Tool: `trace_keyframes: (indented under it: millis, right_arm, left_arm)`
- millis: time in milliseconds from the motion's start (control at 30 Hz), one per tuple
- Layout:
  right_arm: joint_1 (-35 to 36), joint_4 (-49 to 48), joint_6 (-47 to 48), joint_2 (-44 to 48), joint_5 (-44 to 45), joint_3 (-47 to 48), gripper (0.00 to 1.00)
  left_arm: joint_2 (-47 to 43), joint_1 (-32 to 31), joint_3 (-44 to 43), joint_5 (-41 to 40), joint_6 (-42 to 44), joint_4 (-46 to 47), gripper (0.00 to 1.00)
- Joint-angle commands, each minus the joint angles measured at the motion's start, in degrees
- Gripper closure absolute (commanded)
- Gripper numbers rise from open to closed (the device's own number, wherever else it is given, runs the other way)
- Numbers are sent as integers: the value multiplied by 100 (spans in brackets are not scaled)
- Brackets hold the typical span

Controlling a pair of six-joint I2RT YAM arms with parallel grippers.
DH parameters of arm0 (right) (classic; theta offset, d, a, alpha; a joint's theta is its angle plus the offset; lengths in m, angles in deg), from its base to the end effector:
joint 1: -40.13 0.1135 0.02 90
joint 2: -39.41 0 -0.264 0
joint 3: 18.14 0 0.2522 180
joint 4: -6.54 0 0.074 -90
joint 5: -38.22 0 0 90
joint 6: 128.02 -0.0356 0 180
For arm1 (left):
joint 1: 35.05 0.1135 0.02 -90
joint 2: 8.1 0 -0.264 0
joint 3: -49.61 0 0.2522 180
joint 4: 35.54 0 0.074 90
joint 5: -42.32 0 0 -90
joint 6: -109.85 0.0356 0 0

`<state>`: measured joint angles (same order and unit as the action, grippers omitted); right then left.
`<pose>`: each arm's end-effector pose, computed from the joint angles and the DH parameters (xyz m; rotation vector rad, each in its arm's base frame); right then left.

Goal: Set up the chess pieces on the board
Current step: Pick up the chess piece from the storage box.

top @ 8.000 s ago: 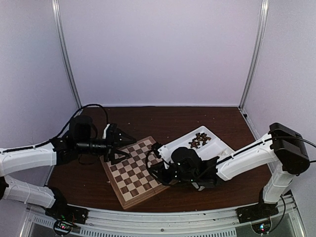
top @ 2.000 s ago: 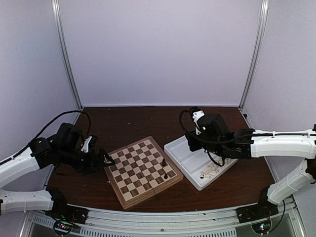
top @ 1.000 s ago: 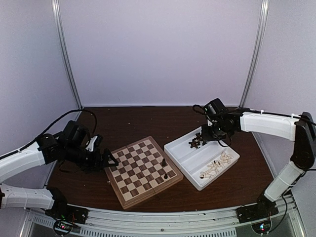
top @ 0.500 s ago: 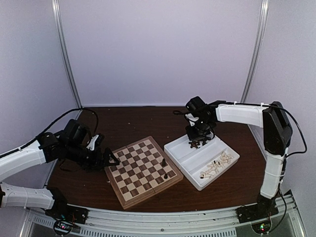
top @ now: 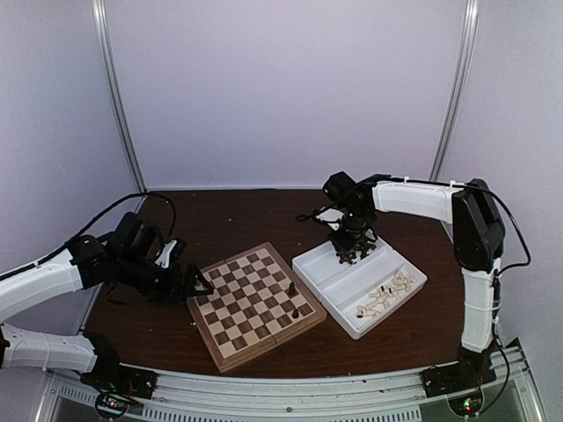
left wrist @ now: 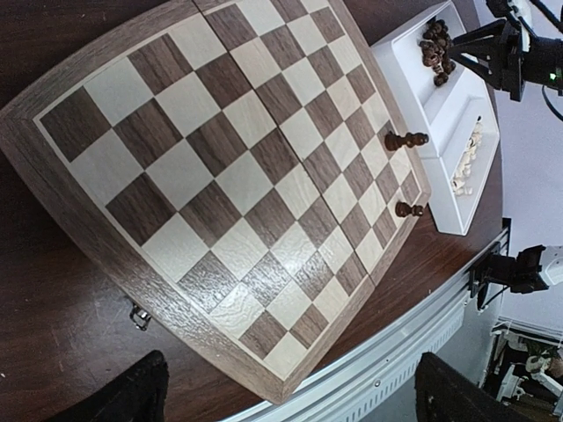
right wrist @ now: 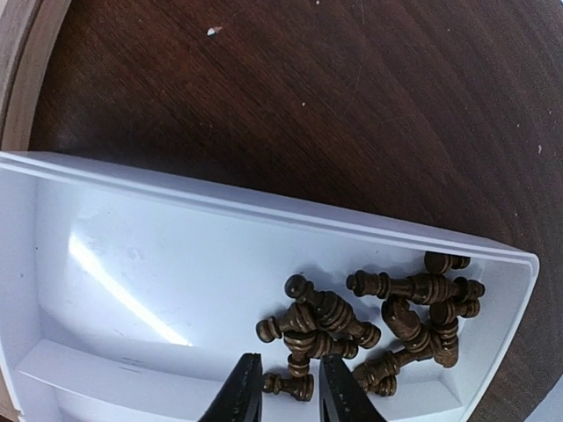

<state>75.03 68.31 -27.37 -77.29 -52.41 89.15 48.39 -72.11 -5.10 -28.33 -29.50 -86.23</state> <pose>0.3465 0.2422 0.2044 -1.0942 2.5996 0.1133 0.1460 -0.1250 0.2405 -0.1347 2.7252 -0.9721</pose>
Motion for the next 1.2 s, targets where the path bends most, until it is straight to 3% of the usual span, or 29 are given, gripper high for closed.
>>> trace_keyframes:
  millis: [0,433,833,1167]
  right_arm:
    - [27,398,763,-287,273,356,74]
    - [26,607,1445,-929,155,1032,71]
    - [40,552,1694,-1315,762,1125,74]
    - [51,296,1731,-1180,823,988,90]
  left_arm:
    - [33,32,-183,77,83,195,2]
    - [-17,32,-140,27,-18,195,3]
    - [64,32,-176,-9,-46,195,3]
    - [90,33,-206,-34,-55,195,3]
